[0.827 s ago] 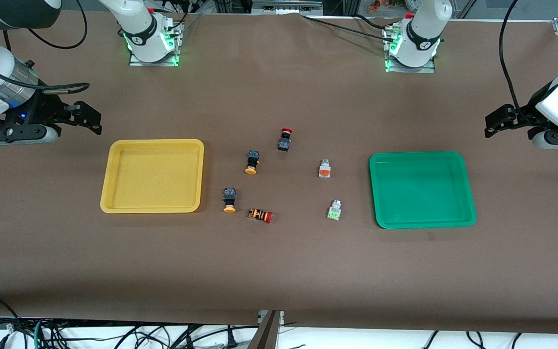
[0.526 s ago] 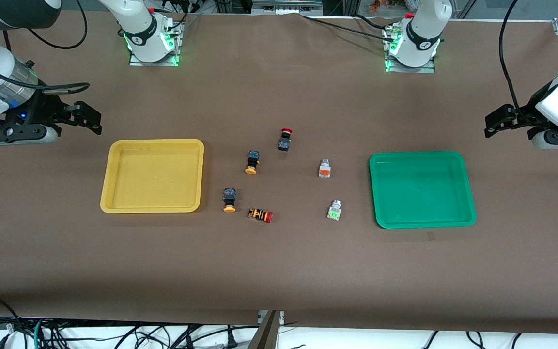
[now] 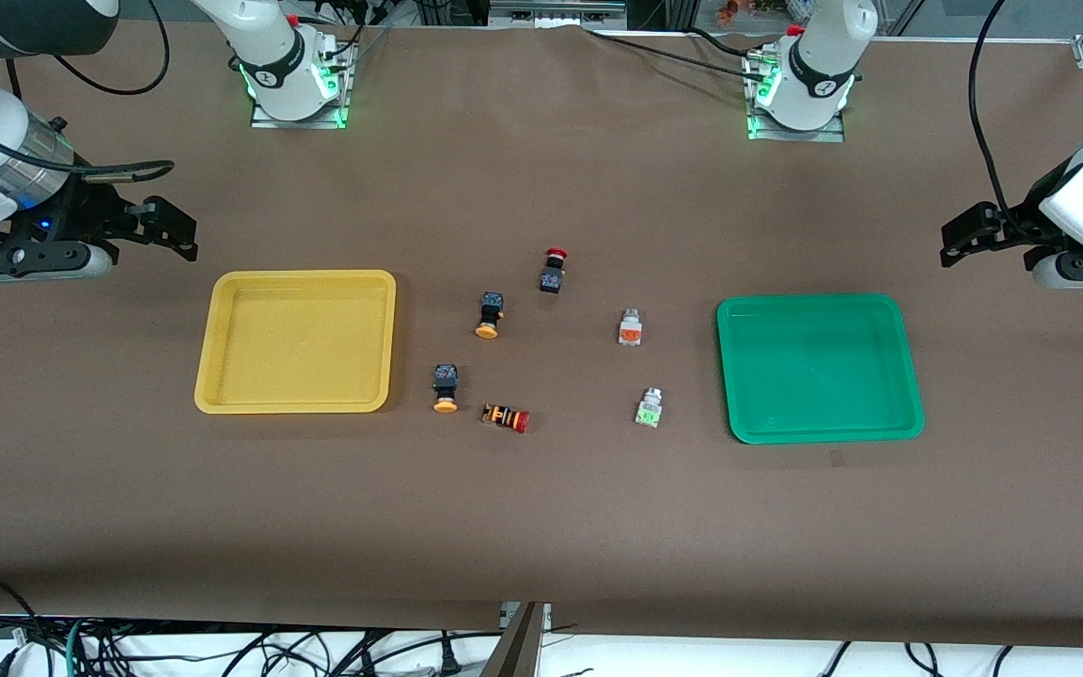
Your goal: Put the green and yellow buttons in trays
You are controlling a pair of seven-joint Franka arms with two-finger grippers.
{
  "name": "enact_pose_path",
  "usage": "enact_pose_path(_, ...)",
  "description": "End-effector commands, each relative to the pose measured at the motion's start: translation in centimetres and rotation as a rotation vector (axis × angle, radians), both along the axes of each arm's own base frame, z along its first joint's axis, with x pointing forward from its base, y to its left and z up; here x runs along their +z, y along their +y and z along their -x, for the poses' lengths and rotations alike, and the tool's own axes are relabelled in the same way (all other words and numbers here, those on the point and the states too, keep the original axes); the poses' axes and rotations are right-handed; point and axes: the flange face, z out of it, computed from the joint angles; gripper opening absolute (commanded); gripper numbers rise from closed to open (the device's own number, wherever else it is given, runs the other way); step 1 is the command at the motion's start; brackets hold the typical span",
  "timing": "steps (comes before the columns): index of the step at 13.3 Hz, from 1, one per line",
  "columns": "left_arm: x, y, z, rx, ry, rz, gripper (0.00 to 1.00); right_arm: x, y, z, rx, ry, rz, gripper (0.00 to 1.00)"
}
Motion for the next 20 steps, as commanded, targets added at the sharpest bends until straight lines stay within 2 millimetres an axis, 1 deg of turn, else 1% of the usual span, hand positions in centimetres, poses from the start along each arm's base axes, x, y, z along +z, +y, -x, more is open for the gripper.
enact_pose_path(1, 0.0, -1.3, 0.0, -0.033, 0.002, 0.022, 1.00, 0.6, 0.3, -0.2, -0.002, -0.014, -0.010, 0.99)
enact_pose_path(3, -1.0, -3.0, -0.4, -0.063, 0.020, 0.030, 1.00, 0.9, 0.3, -0.7, -0.001, -0.054, -0.015, 0.99)
enact_pose_path(4, -2.5, -4.5, -1.0, -0.084, 0.043, 0.033, 1.00, 1.1, 0.4, -0.8, 0.004, -0.071, -0.017, 0.99)
enact_pose_path(5, -3.2, -5.8, -1.9, -0.101, 0.045, 0.039, 1.00, 1.1, 0.3, -1.0, 0.002, -0.080, -0.019, 0.99)
enact_pose_path(6, -4.6, -7.2, -3.5, -0.109, 0.058, 0.045, 1.00, 1.1, 0.3, -1.1, -0.003, -0.086, -0.020, 0.99)
enact_pose_path(7, -5.9, -8.7, -5.2, -0.111, 0.065, 0.054, 1.00, 0.7, 0.7, -1.5, 0.017, -0.092, -0.020, 0.99)
enact_pose_path(8, -8.0, -10.3, -6.6, -0.109, 0.085, 0.061, 1.00, 0.4, 1.8, -1.6, 0.038, -0.095, -0.015, 0.99)
enact_pose_path(9, -9.5, -12.8, -7.8, -0.121, 0.082, 0.063, 1.00, 0.3, 3.1, -1.5, 0.061, -0.093, -0.015, 0.99)
enact_pose_path(10, -10.8, -14.5, -8.8, -0.114, 0.063, 0.068, 1.00, 0.2, 3.9, -1.3, 0.063, -0.091, -0.017, 0.99)
enact_pose_path(11, -12.4, -15.9, -9.5, -0.103, 0.051, 0.074, 1.00, -1.9, 4.3, -1.8, 0.068, -0.054, -0.019, 0.99)
enact_pose_path(12, -13.7, -17.3, -9.9, -0.102, 0.030, 0.081, 1.00, -3.4, 5.7, -2.4, 0.097, -0.031, -0.014, 0.99)
enact_pose_path(13, -15.2, -18.5, -10.4, -0.113, 0.012, 0.088, 1.00, -4.4, 6.4, -2.6, 0.110, -0.022, -0.002, 0.99)
enact_pose_path(14, -17.2, -19.7, -10.8, -0.124, 0.003, 0.094, 1.00, -6.7, 6.6, -3.3, 0.120, 0.008, 0.000, 0.99)
enact_pose_path(15, -20.0, -21.6, -10.9, -0.148, 0.011, 0.098, 1.00, -9.9, 7.4, -4.0, 0.128, 0.059, 0.003, 0.99)
enact_pose_path(16, -23.1, -23.8, -10.8, -0.172, 0.015, 0.101, 1.00, -12.6, 8.3, -4.4, 0.153, 0.103, 0.002, 0.99)
enact_pose_path(17, -25.8, -25.7, -10.9, -0.192, -0.006, 0.112, 1.00, -13.2, 8.7, -4.5, 0.152, 0.102, -0.007, 0.99)
enact_pose_path(18, -28.2, -27.0, -11.2, -0.202, -0.037, 0.125, 1.00, -13.9, 9.7, -4.6, 0.147, 0.098, -0.014, 0.99)
enact_pose_path(19, -30.5, -28.0, -11.2, -0.210, -0.052, 0.133, 1.00, -15.9, 12.6, -4.6, 0.171, 0.088, -0.027, 0.99)
enact_pose_path(20, -32.8, -28.6, -11.2, -0.218, -0.058, 0.134, 1.00, -17.4, 14.7, -4.7, 0.134, 0.074, -0.040, 0.99)
